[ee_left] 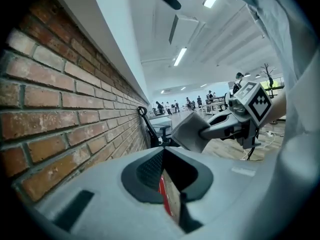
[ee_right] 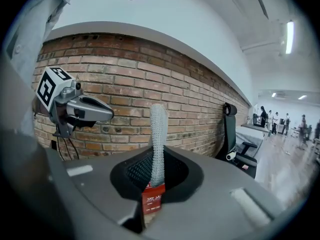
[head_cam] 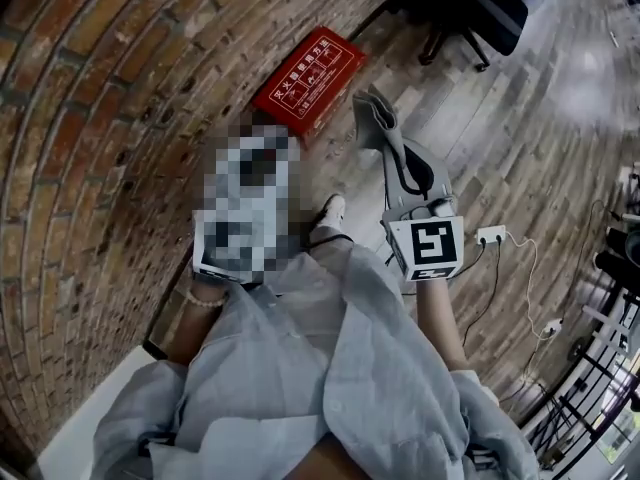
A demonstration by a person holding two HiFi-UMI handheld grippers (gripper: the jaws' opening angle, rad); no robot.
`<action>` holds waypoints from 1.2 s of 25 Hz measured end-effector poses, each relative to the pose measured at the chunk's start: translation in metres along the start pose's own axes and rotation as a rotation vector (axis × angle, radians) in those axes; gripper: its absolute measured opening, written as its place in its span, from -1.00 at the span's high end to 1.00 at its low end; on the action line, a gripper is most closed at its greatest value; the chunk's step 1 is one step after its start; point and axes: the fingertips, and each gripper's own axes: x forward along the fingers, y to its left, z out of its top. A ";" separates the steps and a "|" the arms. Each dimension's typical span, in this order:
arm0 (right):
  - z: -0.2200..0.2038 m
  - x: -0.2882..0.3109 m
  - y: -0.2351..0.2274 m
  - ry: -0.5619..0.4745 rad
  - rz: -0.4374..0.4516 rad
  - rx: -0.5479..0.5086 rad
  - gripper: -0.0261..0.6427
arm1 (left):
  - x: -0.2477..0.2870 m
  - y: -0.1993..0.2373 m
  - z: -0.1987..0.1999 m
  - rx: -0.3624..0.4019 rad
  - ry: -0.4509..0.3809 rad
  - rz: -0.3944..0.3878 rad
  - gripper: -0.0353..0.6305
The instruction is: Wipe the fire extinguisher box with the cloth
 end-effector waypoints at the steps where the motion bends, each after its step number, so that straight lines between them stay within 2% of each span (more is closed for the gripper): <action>1: -0.003 0.004 -0.006 0.004 0.015 -0.001 0.86 | 0.006 0.001 0.001 -0.005 0.005 0.016 0.90; 5: -0.010 0.022 -0.027 0.011 0.072 -0.006 0.86 | 0.029 0.006 0.005 -0.022 0.025 0.071 0.90; 10: -0.021 0.041 -0.041 0.033 0.116 -0.006 0.86 | 0.047 0.009 0.002 -0.037 0.046 0.097 0.90; 17: -0.038 0.063 -0.040 0.067 0.182 -0.003 0.86 | 0.061 0.022 -0.014 -0.070 0.084 0.155 0.90; 23: -0.052 0.090 -0.028 0.107 0.231 -0.005 0.86 | 0.070 0.036 -0.034 -0.080 0.104 0.158 0.90; 27: -0.060 0.114 -0.023 0.120 0.258 -0.015 0.86 | 0.076 0.046 -0.052 -0.115 0.137 0.159 0.90; 30: -0.069 0.136 -0.019 0.131 0.278 -0.037 0.86 | 0.081 0.057 -0.064 -0.105 0.148 0.157 0.90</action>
